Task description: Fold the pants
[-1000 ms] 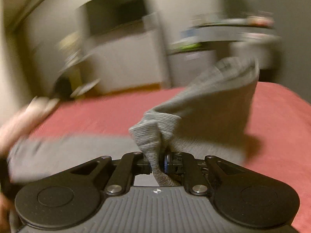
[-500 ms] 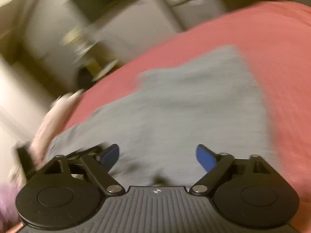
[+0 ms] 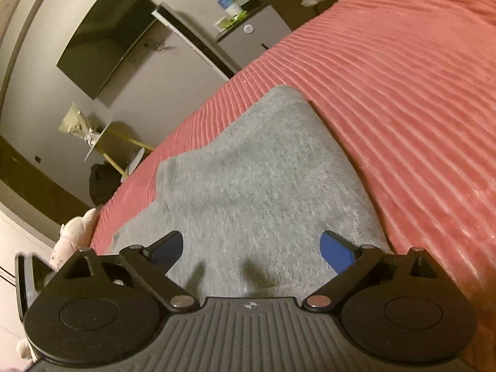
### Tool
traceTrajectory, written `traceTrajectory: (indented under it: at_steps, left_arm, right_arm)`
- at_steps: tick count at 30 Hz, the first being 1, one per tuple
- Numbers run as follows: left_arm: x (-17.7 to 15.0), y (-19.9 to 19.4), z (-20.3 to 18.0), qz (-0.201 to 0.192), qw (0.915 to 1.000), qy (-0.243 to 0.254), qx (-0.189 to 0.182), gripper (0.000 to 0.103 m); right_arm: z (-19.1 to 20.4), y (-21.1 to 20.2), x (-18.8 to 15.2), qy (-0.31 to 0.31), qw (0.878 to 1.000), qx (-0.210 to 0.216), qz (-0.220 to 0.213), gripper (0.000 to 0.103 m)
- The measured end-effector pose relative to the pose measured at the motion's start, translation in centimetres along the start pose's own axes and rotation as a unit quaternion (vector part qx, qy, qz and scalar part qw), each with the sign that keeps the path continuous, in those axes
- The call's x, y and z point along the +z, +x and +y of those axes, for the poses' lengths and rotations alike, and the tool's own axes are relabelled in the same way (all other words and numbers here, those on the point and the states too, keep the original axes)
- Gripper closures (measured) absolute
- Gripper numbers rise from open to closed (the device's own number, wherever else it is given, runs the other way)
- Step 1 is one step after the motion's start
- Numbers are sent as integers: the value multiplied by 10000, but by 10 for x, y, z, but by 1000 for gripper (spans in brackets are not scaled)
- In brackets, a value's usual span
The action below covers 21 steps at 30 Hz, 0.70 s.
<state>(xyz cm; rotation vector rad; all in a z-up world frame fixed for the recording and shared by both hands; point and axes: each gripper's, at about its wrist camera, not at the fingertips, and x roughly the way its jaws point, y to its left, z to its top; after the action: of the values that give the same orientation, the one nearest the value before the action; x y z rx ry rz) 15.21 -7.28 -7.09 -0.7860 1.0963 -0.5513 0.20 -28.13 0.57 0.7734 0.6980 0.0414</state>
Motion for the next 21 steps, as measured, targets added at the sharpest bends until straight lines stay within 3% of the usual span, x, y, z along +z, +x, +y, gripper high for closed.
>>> traceTrajectory:
  at_steps: [1,2,4,5,12,14,17,20,21]
  left_arm:
    - [3,4,5,25,9999,-155,-5,66]
    - [5,7,10,39,9997,-261,1,77]
    - [5,10,20,83,9985,-545,-45,85]
    - [4,8,21,27,9982,-580,-121,85]
    - [-3,-33,-4,-274,9993,39,265,88]
    - [-4,-50,-10,-488,9961,440,592,87]
    - [-9,-73,-19,-839,9827,1123,1213,86]
    - [-10,-72,-2,-713,9789,1037,1612,77]
    - [-11,-70,7,-614,9786,961,1711,69]
  right_arm:
    - [-1,1,1,33,10000,31,-10,5]
    - [-2,0,0,83,9999,70,-25,5]
    - [-9,0,1,214,9996,169,-65,5]
    - [-10,1,1,273,9994,215,-85,5]
    - [-28,-3,5,949,9924,702,-354,5]
    - [-33,-6,6,1110,9897,799,-415,5]
    - [-34,-5,7,1169,9891,821,-347,5]
    - [-24,3,8,872,9926,836,-143,5]
    - [-18,5,7,662,9953,704,-117,4]
